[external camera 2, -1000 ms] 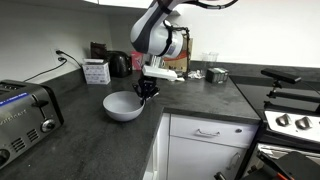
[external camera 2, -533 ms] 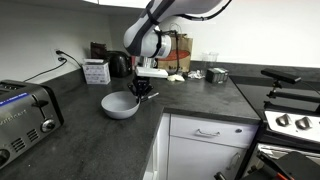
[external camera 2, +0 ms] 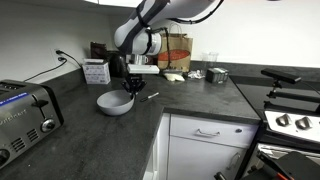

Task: Move the grey bowl to the right side of the counter

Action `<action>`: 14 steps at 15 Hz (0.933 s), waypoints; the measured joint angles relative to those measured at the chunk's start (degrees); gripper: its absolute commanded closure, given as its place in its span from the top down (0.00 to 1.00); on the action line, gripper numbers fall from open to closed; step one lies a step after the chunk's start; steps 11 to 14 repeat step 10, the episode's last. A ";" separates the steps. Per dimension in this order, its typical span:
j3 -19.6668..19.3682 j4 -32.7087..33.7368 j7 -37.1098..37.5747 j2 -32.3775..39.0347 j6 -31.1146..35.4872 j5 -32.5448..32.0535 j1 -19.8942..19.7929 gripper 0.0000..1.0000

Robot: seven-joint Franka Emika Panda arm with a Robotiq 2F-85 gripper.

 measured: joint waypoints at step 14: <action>-0.03 -2.23 3.01 -13.02 -11.88 -6.34 3.19 1.00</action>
